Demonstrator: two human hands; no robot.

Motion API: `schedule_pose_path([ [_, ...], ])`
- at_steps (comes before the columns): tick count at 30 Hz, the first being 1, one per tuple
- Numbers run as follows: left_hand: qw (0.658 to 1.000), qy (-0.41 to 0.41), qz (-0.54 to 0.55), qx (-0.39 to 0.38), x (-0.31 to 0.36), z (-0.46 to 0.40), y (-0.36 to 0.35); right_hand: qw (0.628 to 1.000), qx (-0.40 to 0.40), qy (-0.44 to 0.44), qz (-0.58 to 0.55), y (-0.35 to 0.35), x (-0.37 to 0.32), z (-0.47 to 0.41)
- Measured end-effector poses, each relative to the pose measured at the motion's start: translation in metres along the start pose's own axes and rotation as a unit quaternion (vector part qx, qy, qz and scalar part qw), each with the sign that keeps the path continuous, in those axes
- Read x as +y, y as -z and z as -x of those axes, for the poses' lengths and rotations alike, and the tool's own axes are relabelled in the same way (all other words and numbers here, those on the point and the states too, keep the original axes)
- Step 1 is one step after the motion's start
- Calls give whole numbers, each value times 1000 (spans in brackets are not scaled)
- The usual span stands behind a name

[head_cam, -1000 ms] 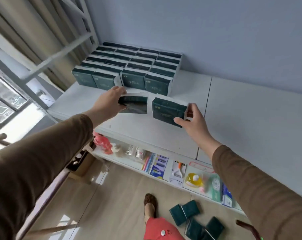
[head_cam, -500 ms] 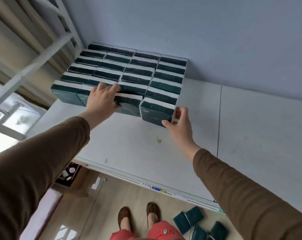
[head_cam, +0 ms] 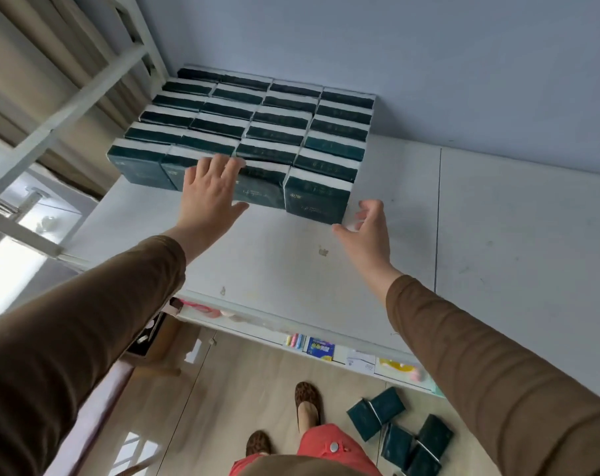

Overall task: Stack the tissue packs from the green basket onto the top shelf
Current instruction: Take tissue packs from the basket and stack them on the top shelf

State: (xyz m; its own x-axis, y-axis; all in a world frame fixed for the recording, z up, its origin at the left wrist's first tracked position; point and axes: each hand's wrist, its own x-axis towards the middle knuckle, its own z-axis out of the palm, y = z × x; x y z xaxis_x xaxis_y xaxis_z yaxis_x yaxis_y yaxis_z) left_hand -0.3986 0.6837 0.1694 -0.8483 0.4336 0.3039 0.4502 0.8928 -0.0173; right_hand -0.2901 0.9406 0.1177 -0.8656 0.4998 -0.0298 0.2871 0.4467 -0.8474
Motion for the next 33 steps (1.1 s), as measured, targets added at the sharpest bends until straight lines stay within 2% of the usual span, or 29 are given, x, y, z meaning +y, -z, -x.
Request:
schedule_pose_path([
  [5, 999, -18, 36, -33, 35, 71, 13, 998, 13, 31, 54, 38, 19, 63],
  [10, 992, -51, 88, -77, 93, 157, 22, 986, 38, 77, 142, 91, 49, 165],
  [15, 982, -88, 131, -106, 174, 230, 34, 975, 49, 42, 213, 156, 96, 272],
  [24, 958, -174, 168, -156, 352, 319, 43, 963, 63, -32, 259, 293, 195, 392],
  [29, 946, -203, 166, -192, 480, 366, 36, 962, 59, -73, 256, 377, 280, 446],
  [33, 937, -212, 158, -228, 580, 401, 24, 962, 25, -107, 249, 443, 354, 473],
])
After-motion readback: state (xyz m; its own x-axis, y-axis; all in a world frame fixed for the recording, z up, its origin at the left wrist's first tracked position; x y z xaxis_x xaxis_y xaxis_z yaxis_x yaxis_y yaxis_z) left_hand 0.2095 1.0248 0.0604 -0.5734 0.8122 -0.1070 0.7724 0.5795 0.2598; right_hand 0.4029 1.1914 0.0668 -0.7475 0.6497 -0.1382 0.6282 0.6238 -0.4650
